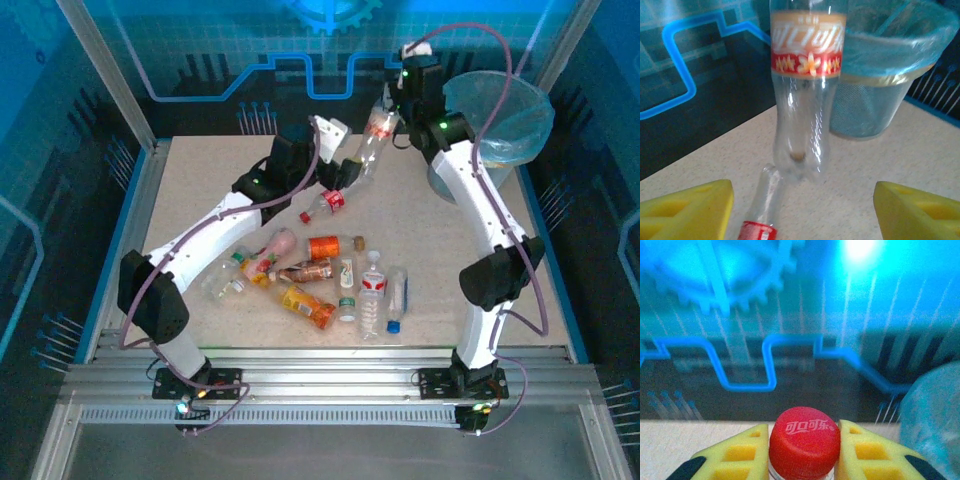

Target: Put the plastic bottles in the bin

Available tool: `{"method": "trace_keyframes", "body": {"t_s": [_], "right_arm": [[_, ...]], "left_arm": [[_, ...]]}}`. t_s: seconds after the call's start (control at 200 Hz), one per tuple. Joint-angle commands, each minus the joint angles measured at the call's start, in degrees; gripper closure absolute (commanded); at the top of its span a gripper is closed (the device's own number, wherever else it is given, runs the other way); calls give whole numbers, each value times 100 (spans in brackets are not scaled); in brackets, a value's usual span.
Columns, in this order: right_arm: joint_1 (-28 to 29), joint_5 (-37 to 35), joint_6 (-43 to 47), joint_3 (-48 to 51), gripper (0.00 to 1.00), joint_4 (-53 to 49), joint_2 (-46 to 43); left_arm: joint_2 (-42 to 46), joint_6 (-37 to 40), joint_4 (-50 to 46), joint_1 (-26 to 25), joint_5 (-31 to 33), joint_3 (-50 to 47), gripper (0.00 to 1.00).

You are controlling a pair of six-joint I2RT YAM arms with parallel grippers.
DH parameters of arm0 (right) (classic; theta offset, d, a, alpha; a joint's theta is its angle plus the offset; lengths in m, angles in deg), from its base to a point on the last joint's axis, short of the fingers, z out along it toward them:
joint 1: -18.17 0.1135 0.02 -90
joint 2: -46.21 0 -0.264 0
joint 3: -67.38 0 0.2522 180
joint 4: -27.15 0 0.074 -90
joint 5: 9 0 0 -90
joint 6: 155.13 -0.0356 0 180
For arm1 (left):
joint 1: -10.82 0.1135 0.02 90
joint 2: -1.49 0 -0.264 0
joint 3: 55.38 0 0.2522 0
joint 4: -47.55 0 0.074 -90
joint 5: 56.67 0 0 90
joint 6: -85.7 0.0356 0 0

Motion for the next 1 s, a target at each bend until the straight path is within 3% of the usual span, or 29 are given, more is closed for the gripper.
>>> {"method": "trace_keyframes", "body": {"t_s": [0.0,0.155,0.23,0.36,0.51,0.605,0.74,0.89,0.995], "right_arm": [[92,-1212,1665,-274,100,930,-135],[81,-2142,3300,-342,100,2488,135],[127,-2186,3599,-553,100,2668,351],[168,-2957,4457,-1406,100,3051,1132],[126,-2796,5126,-1850,100,4005,1769],[85,-2636,5524,-2469,100,3945,2130],[-24,-2381,4929,-2480,100,2953,1914],[-44,-2111,4597,-1034,100,3578,1072],[-69,-2023,4376,-799,100,3488,887]], "left_arm": [[-241,-548,-306,-4,-525,493,25],[-741,-826,-498,-6,-781,1200,25],[-989,-874,-596,-11,-883,1521,25],[-1212,-989,-631,-11,-930,1728,26],[-1267,-1060,-623,-10,-965,1698,26],[-1251,-1021,-738,-9,-961,1674,26],[-1223,-986,-766,-13,-1020,1636,26],[-1208,-990,-775,-14,-1129,1603,26],[-1143,-991,-757,-12,-1132,1469,26]]}}
